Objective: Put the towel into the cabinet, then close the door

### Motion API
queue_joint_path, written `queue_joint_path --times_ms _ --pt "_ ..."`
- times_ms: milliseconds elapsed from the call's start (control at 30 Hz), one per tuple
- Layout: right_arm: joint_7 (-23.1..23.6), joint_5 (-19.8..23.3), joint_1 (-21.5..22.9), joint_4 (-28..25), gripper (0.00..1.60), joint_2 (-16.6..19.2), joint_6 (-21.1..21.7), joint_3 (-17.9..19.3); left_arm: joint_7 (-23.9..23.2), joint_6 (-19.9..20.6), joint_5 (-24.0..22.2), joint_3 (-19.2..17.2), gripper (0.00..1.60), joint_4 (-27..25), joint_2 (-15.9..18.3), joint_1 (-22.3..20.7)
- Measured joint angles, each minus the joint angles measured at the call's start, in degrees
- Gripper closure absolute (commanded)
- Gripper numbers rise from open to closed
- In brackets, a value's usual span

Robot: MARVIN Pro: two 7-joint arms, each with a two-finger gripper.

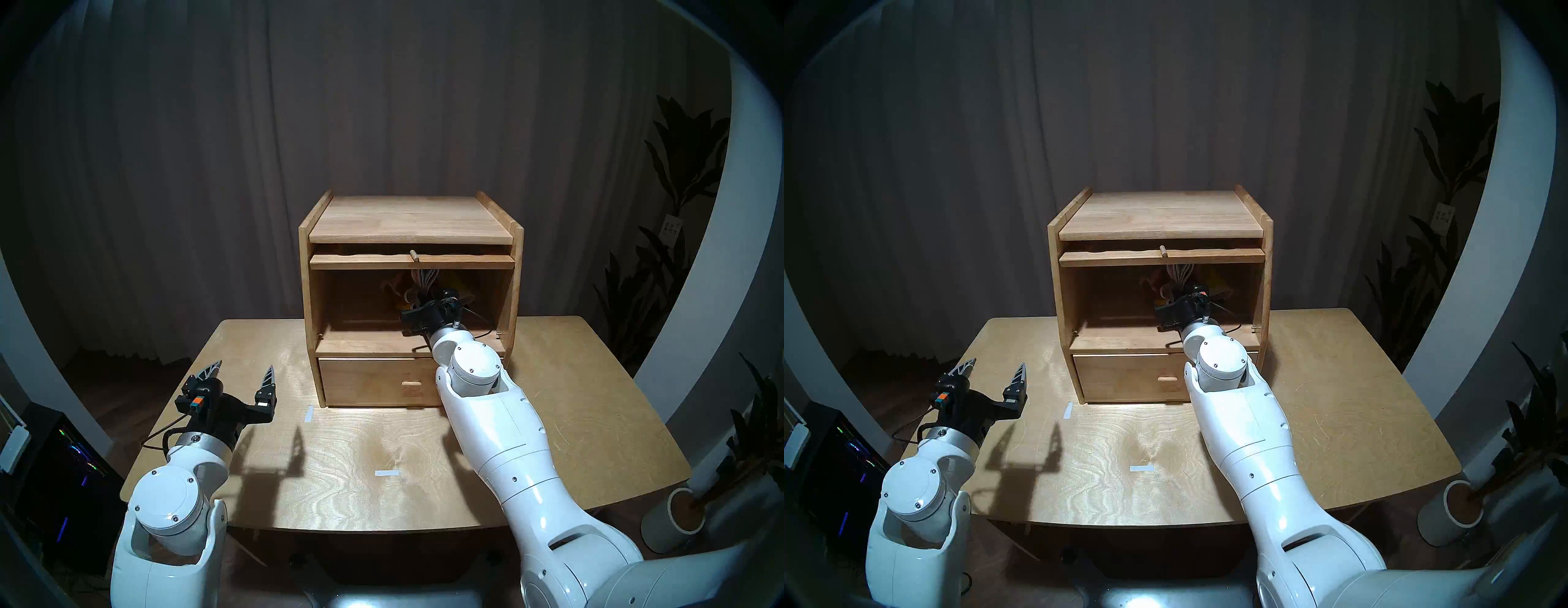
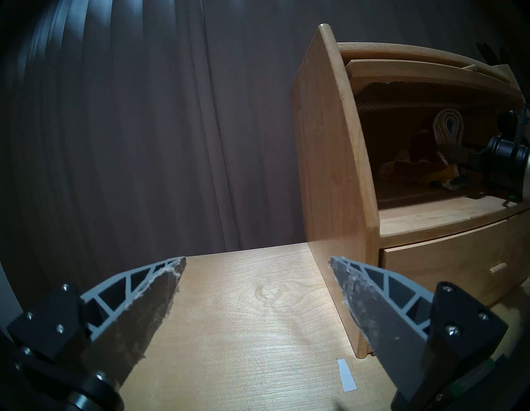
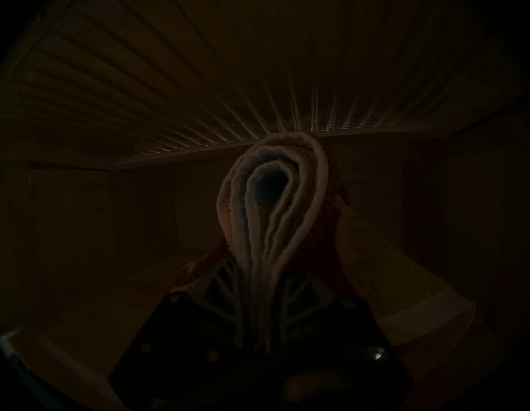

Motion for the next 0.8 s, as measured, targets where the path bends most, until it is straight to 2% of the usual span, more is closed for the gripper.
queue_joint_path --times_ms 300,367,400,800 --pt "1.15 -1.43 1.6 -0.3 1.6 1.63 0.04 -0.47 0.0 0.0 0.0 0.0 0.0 0.0 0.0 0.0" --pt "1.31 -1.46 1.58 -0.68 0.82 1.84 0.15 -0.41 0.0 0.0 0.0 0.0 0.0 0.0 0.0 0.0" --pt "1.43 -1.48 1.5 -1.1 0.0 2.0 0.32 -0.38 0.0 0.0 0.0 0.0 0.0 0.0 0.0 0.0" --pt "2.22 -1.74 -1.51 -8.95 0.0 3.88 6.17 0.41 0.0 0.0 0.0 0.0 0.0 -0.03 0.0 0.01"
